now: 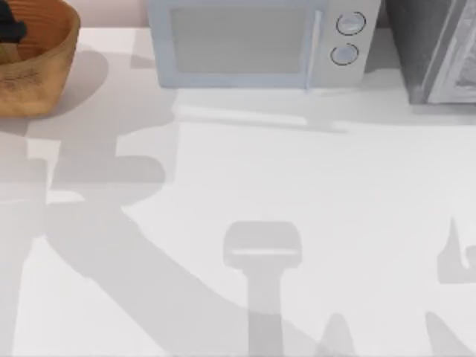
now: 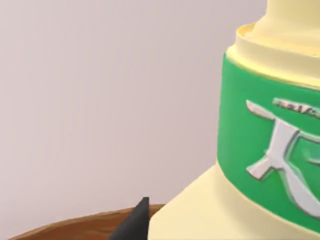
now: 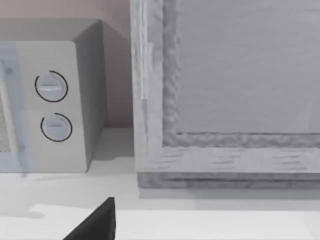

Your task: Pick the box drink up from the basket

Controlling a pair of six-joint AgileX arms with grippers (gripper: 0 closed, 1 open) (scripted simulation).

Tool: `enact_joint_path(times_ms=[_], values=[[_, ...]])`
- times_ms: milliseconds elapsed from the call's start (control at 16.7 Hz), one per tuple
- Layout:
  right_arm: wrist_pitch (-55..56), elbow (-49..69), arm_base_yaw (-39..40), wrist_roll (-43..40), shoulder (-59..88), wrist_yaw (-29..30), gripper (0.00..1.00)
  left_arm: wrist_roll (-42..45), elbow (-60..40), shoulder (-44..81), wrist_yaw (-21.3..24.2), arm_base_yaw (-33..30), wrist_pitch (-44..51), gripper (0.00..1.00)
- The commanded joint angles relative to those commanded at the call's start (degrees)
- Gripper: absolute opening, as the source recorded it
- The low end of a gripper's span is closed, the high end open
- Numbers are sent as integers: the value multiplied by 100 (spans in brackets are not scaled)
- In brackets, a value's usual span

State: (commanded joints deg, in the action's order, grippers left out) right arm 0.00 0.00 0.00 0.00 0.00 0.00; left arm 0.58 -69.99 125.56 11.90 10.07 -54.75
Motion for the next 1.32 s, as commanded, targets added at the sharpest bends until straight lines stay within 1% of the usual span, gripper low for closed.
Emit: enact_joint_path(times_ms=[540,720,840,1140,1320], values=[[0,0,0,0,0,0,100,27,-987,-1102,-18,-10,1999,0],[0,0,0,0,0,0,100,35,-1237,-1380,-22,-12,2507,0],[0,0,0,0,0,0,100,37,-1311,-1461,-24,-13,2658,0],[0,0,0,0,0,0,100,47,-1298,-1444,-26,-6,2652,0],[0,0,0,0,0,0,100,10,-1006,-1788,-68,-40,2797,0]])
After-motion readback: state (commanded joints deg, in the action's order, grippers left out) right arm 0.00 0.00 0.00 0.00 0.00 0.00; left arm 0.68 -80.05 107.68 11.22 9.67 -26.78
